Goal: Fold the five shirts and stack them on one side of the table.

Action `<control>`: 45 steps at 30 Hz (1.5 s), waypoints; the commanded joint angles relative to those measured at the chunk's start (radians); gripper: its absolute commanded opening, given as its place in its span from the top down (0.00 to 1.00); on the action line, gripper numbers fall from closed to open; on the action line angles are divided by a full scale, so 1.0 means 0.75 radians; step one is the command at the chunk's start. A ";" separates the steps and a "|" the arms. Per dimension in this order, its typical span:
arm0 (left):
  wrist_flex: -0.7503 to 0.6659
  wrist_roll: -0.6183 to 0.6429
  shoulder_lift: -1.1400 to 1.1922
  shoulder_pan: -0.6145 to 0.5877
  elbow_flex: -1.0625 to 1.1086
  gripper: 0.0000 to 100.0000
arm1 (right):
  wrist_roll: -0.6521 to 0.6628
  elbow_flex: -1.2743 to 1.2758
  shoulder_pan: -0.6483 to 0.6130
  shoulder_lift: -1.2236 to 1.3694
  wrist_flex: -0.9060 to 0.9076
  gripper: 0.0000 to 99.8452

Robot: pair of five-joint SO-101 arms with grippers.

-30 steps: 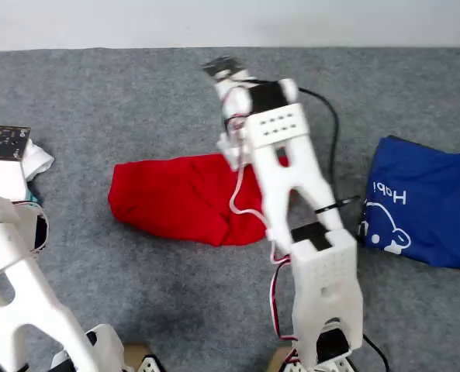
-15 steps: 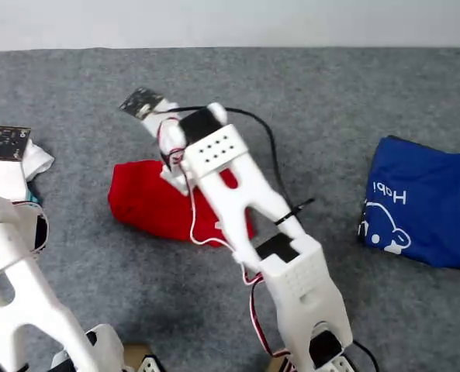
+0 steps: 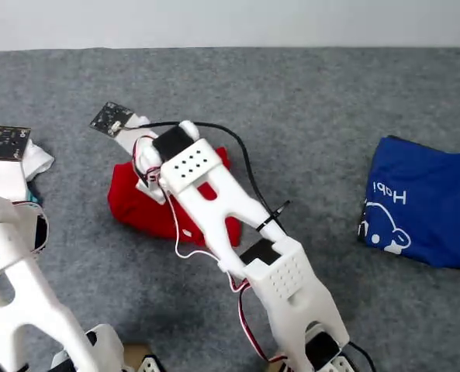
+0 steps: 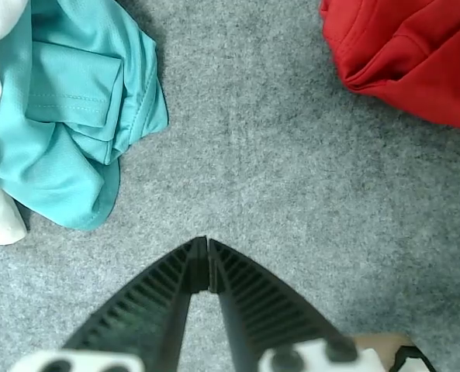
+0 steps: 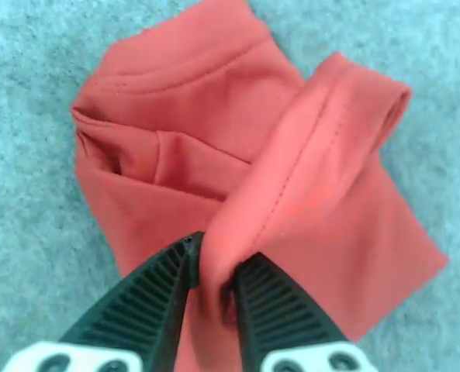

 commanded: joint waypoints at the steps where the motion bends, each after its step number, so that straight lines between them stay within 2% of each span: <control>1: 0.027 0.008 -0.039 0.000 -0.005 0.99 | 0.012 -0.016 -0.032 -0.007 -0.052 0.99; 7: 0.027 0.010 -0.039 0.000 -0.005 0.99 | 0.057 -0.018 -0.075 0.028 -0.163 0.98; 10: 0.027 0.010 -0.039 0.000 -0.005 0.99 | 0.043 -0.018 -0.083 0.017 -0.187 0.87; 12: 0.027 0.010 -0.039 0.000 -0.005 0.99 | -0.027 -0.035 -0.087 0.011 -0.181 0.78; 14: 0.027 0.010 -0.039 0.000 -0.005 0.99 | -0.094 -0.090 -0.087 0.003 -0.142 0.76; 20: 0.025 0.010 -0.039 0.000 -0.003 0.99 | -0.082 -0.303 -0.095 -0.005 0.062 0.82; 22: 0.023 0.010 -0.039 0.000 -0.003 0.99 | -0.059 -0.366 -0.081 -0.005 0.152 0.88; 25: 0.023 0.010 -0.039 0.000 -0.003 0.99 | 0.072 -0.423 -0.036 0.003 0.292 0.99; 29: 0.023 0.010 -0.039 0.000 -0.003 0.99 | 0.121 -0.391 0.077 0.007 0.425 0.99; 36: 0.025 0.010 -0.039 -0.002 -0.003 0.99 | 0.123 -0.329 0.267 0.011 0.425 0.99; 40: 0.023 0.012 -0.041 -0.055 -0.013 0.99 | 0.125 -0.309 0.240 0.087 0.422 0.99; 45: 0.023 0.049 -0.041 -0.252 -0.062 0.99 | 0.125 -0.311 0.118 0.226 0.375 0.99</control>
